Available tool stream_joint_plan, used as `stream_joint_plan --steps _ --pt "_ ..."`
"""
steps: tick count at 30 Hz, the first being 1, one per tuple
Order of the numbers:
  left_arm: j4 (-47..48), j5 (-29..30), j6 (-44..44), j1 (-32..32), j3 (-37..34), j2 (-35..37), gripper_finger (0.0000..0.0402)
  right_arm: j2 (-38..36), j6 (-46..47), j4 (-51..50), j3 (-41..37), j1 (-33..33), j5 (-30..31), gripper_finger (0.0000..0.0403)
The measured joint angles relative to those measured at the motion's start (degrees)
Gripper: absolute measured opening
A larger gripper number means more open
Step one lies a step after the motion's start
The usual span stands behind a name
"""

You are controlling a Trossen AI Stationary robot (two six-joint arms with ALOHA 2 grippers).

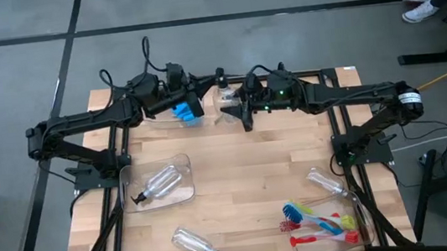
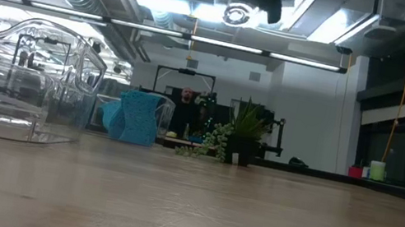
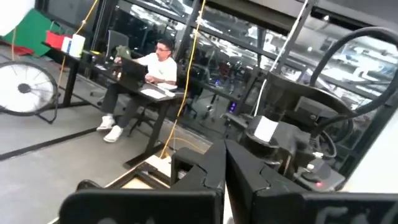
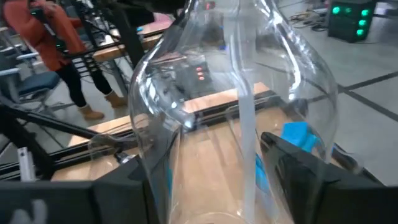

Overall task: Pick & Place Kitchen Sink Supplies
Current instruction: Put the transparent soap dispenser into the middle transparent bin

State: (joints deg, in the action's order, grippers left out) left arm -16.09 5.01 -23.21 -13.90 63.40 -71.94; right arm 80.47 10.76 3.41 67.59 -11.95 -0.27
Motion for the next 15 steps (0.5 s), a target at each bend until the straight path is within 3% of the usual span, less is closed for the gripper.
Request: stream_joint_plan --steps 7,15 --pt "0.8 -3.1 -0.9 1.3 0.0 -0.1 0.0002 0.1 1.0 -3.0 0.0 -2.1 5.6 0.0216" --pt "1.4 0.2 0.2 1.6 0.0 0.2 0.0001 0.1 0.9 -2.4 0.0 -2.4 3.7 0.0216"
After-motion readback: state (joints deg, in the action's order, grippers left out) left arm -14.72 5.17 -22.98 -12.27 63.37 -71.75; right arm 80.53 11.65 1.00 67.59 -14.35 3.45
